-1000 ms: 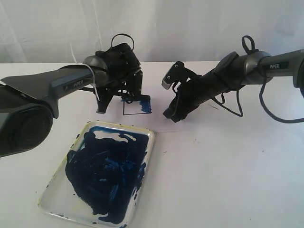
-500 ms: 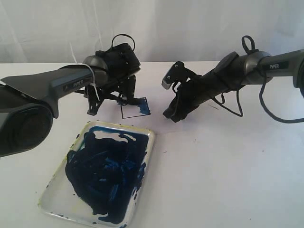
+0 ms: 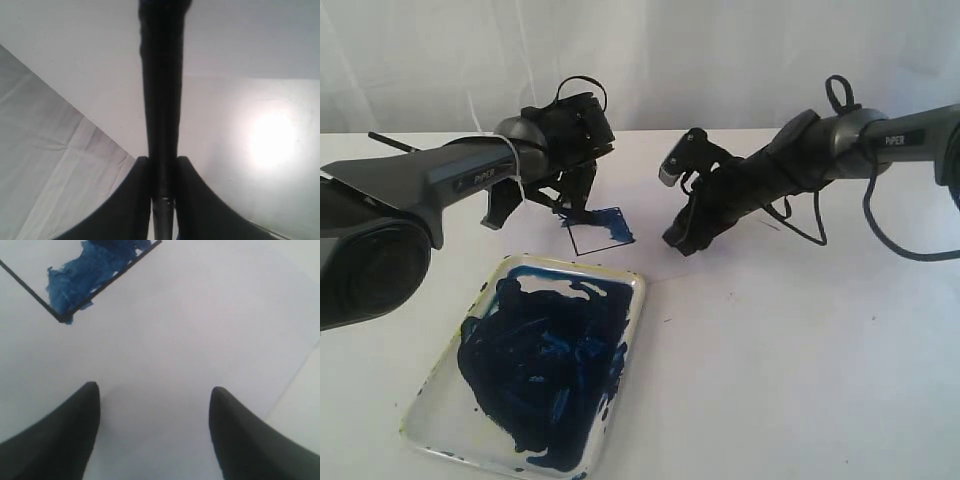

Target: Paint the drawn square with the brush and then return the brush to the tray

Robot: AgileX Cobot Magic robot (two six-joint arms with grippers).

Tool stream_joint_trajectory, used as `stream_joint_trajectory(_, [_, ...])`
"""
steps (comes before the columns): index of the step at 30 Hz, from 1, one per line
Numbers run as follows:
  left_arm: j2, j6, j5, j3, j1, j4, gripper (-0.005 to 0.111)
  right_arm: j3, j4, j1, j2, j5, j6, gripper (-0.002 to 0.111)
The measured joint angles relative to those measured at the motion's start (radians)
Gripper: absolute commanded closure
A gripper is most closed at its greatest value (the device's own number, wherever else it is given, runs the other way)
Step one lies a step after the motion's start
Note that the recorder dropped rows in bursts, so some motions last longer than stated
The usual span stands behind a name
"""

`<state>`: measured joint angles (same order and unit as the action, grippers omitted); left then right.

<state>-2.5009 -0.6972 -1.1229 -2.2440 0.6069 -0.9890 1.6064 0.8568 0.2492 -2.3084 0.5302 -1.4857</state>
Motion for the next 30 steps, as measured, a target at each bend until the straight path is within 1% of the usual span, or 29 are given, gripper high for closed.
stream_joint_trajectory(8, [0.004, 0.025, 0.000, 0.000, 0.002, 0.004, 0.107, 0.000, 0.000, 0.000, -0.002, -0.030, 0.028, 0.048])
stream_joint_trajectory(16, [0.028, 0.002, 0.000, 0.000, 0.034, 0.090, 0.107, 0.000, 0.000, 0.000, -0.002, -0.050, 0.032, 0.048])
stream_joint_trajectory(20, [0.021, -0.013, 0.000, 0.000, 0.042, 0.104, 0.107, 0.000, 0.000, 0.000, -0.002, -0.053, 0.032, 0.048])
stream_joint_trajectory(24, [0.002, -0.016, 0.000, 0.000, 0.042, 0.104, 0.107, 0.000, 0.000, 0.000, -0.002, -0.055, 0.032, 0.048])
stream_joint_trajectory(30, [-0.017, -0.007, 0.000, 0.000, 0.023, 0.082, 0.107, 0.000, 0.000, 0.000, -0.002, -0.055, 0.035, 0.048])
